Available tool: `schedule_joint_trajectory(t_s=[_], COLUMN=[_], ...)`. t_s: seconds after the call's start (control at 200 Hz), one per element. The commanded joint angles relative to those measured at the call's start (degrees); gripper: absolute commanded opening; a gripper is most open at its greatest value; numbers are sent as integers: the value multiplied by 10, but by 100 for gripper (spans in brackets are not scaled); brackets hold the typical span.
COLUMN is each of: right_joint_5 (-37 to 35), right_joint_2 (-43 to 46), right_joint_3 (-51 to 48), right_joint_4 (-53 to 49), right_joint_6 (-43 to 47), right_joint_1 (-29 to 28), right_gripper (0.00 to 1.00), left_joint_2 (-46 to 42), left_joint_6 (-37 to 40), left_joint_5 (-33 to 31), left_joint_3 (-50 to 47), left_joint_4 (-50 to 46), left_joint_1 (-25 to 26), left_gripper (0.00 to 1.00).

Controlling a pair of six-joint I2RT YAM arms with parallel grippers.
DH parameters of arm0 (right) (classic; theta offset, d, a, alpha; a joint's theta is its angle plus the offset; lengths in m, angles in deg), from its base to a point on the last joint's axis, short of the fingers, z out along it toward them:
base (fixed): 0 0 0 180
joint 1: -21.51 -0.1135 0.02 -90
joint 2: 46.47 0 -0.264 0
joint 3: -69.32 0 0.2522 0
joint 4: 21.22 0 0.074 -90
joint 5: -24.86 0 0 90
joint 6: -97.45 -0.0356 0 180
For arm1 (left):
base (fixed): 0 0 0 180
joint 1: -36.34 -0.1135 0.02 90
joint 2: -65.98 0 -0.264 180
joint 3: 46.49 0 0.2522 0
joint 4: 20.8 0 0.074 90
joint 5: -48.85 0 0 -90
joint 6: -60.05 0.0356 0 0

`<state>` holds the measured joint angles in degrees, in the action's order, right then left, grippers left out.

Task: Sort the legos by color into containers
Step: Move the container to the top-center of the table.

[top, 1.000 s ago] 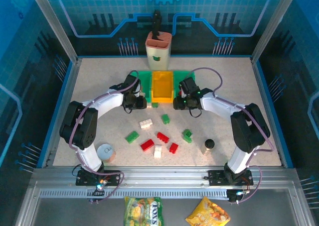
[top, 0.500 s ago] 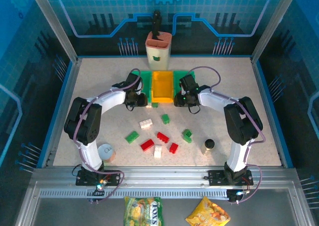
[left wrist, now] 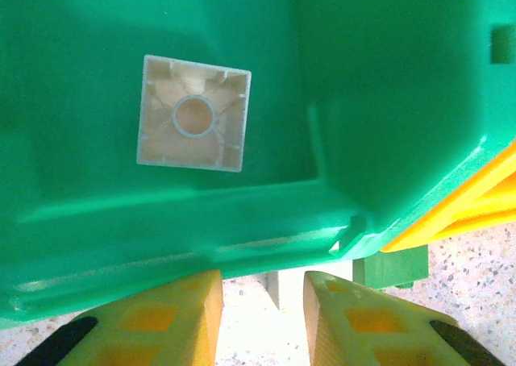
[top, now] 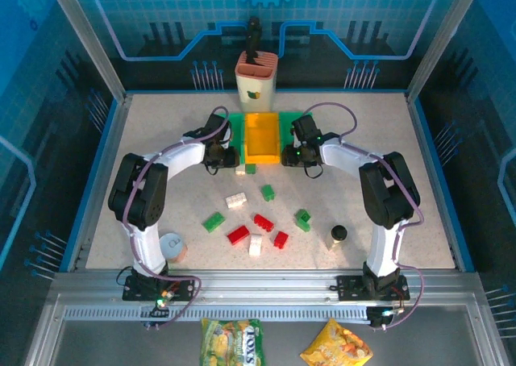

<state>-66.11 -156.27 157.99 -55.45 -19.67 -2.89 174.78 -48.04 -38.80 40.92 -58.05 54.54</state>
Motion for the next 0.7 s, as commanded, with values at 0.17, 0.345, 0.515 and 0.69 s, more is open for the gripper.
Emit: schedule_joint_trajectory(t_s=[0.17, 0.345, 0.515, 0.69], right_joint_5=[25, 33, 25, 10], right_joint_2=[-8, 26, 66, 110], right_joint_3=[19, 5, -13, -31], right_joint_4=[1, 3, -3, -14], right_joint_6=[3, -4, -5, 2], right_joint_1=[13, 12, 11, 12], right_gripper=[39, 39, 39, 40], left_joint_2=[8, -5, -23, -19], left_joint_6=[1, -8, -37, -61], left_joint_5=[-22, -50, -86, -135], left_joint_3=[26, 21, 6, -1], left_joint_4=[-7, -19, -26, -31], left_joint_1=[-4, 18, 47, 78], left_gripper=[38, 44, 46, 46])
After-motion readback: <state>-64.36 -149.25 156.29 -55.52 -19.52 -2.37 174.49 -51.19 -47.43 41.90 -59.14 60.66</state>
